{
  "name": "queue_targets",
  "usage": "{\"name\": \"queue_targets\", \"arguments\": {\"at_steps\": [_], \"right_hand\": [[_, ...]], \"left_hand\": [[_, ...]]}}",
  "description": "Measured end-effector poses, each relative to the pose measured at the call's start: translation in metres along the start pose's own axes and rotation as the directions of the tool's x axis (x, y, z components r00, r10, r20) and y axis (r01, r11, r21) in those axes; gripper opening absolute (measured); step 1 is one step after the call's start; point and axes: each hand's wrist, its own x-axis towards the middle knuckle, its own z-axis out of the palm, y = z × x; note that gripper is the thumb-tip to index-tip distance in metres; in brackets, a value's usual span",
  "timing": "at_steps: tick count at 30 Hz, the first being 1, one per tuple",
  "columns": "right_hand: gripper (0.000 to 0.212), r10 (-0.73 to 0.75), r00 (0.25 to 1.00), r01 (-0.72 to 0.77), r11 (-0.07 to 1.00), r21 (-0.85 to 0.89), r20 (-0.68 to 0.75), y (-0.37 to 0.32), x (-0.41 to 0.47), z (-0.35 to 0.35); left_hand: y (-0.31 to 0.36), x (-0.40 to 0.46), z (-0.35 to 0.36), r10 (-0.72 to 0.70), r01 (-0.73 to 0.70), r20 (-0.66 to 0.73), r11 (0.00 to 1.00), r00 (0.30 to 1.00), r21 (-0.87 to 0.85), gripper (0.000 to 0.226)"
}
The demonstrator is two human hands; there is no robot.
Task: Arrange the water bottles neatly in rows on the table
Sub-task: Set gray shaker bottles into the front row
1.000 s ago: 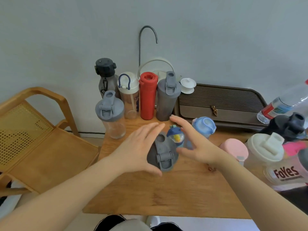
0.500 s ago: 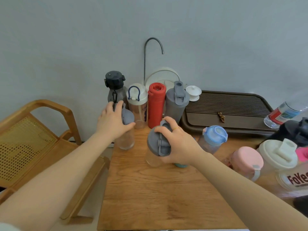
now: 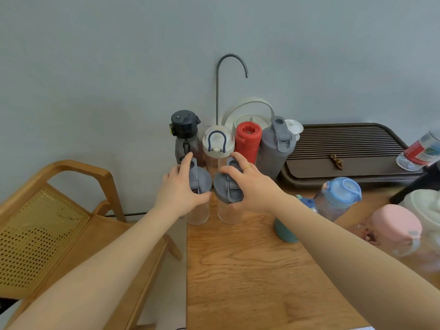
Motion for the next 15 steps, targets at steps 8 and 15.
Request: {"name": "queue_targets", "arguments": {"at_steps": [8,15], "right_hand": [[0.093,0.004,1.0,-0.005,0.999,-0.035,-0.03,0.0,-0.004,0.001],[0.068,0.077,0.931,-0.011,0.983,0.184,-0.358,0.01,-0.055,-0.021]], "left_hand": [[0.009,-0.003,-0.009,0.078,-0.076,0.001,0.963,0.997,0.257,0.098],[0.083,-0.022,-0.004,0.65,-0.655,-0.138,0.755,0.747,0.007,0.053]]}}
